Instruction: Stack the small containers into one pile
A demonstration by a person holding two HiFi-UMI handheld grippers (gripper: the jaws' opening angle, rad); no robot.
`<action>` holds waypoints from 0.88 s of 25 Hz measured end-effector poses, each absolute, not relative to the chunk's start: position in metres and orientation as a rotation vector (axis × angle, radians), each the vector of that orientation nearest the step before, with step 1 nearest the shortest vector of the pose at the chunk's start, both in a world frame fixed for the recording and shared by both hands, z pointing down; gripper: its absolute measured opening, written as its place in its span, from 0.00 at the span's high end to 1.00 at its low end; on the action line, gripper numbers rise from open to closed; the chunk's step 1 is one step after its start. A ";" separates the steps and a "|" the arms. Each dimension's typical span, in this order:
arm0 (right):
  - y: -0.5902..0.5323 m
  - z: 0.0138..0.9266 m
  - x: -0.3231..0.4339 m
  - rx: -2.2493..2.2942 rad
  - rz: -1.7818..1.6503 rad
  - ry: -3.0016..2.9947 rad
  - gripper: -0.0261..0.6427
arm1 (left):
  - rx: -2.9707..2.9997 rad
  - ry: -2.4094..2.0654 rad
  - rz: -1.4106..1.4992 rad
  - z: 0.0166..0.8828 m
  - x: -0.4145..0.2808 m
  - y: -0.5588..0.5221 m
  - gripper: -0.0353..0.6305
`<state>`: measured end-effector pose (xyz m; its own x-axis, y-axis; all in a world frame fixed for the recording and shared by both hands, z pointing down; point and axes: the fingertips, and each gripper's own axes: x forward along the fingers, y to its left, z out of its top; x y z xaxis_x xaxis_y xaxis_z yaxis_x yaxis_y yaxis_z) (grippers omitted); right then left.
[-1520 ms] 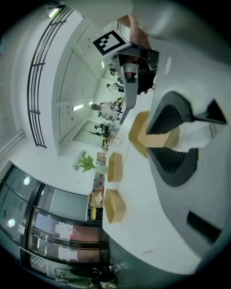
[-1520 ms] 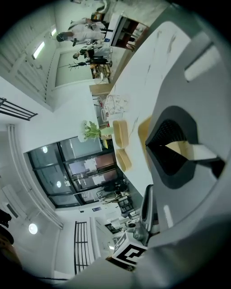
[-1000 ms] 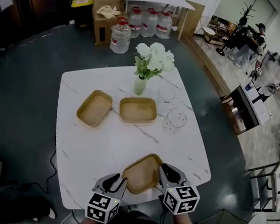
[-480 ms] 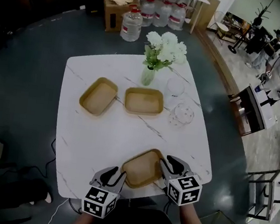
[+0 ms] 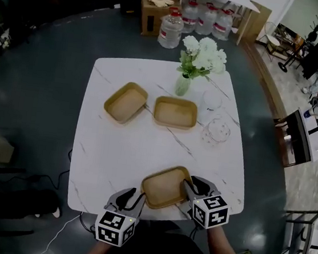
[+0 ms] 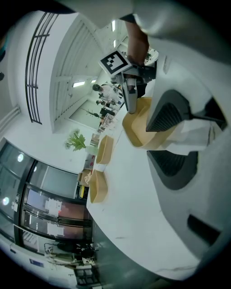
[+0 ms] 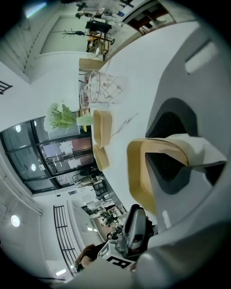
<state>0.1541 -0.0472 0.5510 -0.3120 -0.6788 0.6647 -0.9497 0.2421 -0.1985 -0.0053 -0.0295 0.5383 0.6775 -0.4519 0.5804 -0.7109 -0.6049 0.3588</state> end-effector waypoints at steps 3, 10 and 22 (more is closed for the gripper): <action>-0.047 0.552 0.154 1.459 0.815 -2.087 0.81 | 2.296 -0.911 0.566 0.539 -0.004 -0.026 0.76; -0.043 0.556 0.160 1.431 0.824 -2.094 0.84 | 2.280 -0.941 0.557 0.543 0.009 -0.014 0.76; -0.041 0.559 0.163 1.471 0.918 -2.057 0.93 | 2.243 -0.967 0.507 0.547 0.019 -0.016 0.75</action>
<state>0.1629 -0.0405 0.5592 -0.3320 -0.6453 0.6880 -0.9431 0.2111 -0.2571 0.0193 -0.0158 0.5469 0.6555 -0.5042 0.5622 -0.7492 -0.5276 0.4004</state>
